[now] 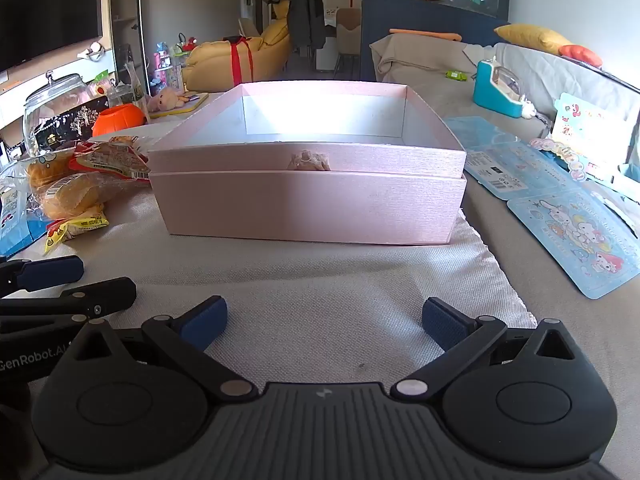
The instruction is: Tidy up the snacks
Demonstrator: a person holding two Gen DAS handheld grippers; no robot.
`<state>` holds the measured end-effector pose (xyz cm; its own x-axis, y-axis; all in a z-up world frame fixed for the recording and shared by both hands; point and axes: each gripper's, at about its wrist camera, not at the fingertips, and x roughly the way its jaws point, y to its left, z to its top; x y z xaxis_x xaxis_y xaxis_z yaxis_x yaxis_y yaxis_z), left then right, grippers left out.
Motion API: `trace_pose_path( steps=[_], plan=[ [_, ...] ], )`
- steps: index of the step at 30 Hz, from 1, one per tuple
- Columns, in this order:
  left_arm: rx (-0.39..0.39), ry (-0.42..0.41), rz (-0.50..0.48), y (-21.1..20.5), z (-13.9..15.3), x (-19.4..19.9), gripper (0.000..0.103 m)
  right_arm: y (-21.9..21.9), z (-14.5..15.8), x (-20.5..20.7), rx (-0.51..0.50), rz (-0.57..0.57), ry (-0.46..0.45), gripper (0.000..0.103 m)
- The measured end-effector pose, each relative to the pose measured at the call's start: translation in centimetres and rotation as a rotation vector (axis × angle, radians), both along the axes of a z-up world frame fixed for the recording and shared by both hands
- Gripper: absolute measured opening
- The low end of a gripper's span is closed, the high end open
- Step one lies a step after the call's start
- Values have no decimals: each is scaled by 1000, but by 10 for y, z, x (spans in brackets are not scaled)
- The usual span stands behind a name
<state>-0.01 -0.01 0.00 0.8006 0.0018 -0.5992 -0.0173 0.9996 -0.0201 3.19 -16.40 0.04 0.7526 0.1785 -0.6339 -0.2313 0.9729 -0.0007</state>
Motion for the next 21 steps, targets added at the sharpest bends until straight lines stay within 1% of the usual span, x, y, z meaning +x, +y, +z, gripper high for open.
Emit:
trace_pose_path(
  steps=[21],
  plan=[
    [-3, 1, 0, 0, 0, 0, 63, 0, 0, 0, -1, 0, 2, 103]
  ],
)
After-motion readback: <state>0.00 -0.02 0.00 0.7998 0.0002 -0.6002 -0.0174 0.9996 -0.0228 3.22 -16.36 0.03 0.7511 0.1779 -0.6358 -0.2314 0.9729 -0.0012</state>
